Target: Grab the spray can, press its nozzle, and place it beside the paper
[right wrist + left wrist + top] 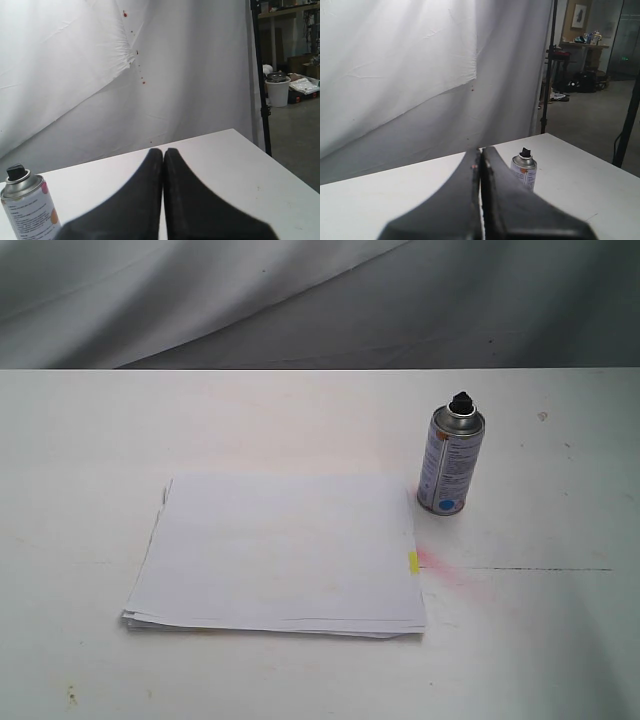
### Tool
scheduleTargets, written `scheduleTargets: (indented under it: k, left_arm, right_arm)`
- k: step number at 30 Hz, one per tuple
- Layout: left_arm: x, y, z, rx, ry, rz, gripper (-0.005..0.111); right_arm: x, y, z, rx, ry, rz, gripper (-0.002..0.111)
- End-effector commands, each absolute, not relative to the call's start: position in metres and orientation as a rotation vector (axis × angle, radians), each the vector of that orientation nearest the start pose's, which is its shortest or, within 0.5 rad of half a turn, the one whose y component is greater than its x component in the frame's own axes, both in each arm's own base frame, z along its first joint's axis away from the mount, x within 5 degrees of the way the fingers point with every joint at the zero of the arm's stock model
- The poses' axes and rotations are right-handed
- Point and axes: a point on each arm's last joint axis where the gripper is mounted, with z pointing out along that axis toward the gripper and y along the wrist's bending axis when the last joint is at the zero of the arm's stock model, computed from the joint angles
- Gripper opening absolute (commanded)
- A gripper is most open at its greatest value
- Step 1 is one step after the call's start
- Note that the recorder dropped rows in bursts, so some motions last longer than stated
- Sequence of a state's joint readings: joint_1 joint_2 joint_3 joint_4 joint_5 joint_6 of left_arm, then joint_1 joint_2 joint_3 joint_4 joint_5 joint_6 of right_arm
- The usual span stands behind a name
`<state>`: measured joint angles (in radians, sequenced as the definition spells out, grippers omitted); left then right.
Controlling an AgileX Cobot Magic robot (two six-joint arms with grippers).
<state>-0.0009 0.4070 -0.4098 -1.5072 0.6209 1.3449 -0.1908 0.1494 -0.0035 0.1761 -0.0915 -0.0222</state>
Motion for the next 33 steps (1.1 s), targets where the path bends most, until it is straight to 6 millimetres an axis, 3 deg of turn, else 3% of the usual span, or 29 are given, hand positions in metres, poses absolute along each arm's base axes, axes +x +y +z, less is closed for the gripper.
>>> scheduleTargets:
  k: [1, 6, 10, 15, 18, 21, 25, 33]
  left_arm:
    - [0.080, -0.050, 0.317, 0.367, 1.526, -0.542, 0.000]
    - [0.083, -0.043, 0.326, 0.237, 1.488, -0.531, 0.000]
    - [0.084, -0.030, 0.335, 0.034, 1.432, -0.524, 0.000]
    - [0.085, -0.027, 0.327, 0.128, 1.512, -0.341, 0.000]
    - [0.087, -0.021, 0.319, 0.087, 1.594, -0.277, 0.000]
    - [0.090, -0.012, 0.310, -0.005, 1.630, -0.214, 0.000]
    - [0.093, -0.007, 0.293, 0.010, 1.622, -0.101, 0.000]
    - [0.094, -0.005, 0.229, 0.063, 1.737, -0.019, 0.000]
  right_arm:
    - [0.067, -0.015, 0.212, 0.280, 1.515, -0.051, 0.000]
    - [0.067, -0.015, 0.212, 0.280, 1.515, -0.051, 0.000]
    - [0.067, -0.015, 0.212, 0.280, 1.515, -0.051, 0.000]
    - [0.067, -0.015, 0.212, 0.280, 1.515, -0.051, 0.000]
    - [0.067, -0.015, 0.212, 0.280, 1.515, -0.051, 0.000]
    - [0.067, -0.015, 0.212, 0.280, 1.515, -0.051, 0.000]
    - [0.067, -0.015, 0.212, 0.280, 1.515, -0.051, 0.000]
    - [0.067, -0.015, 0.212, 0.280, 1.515, -0.051, 0.000]
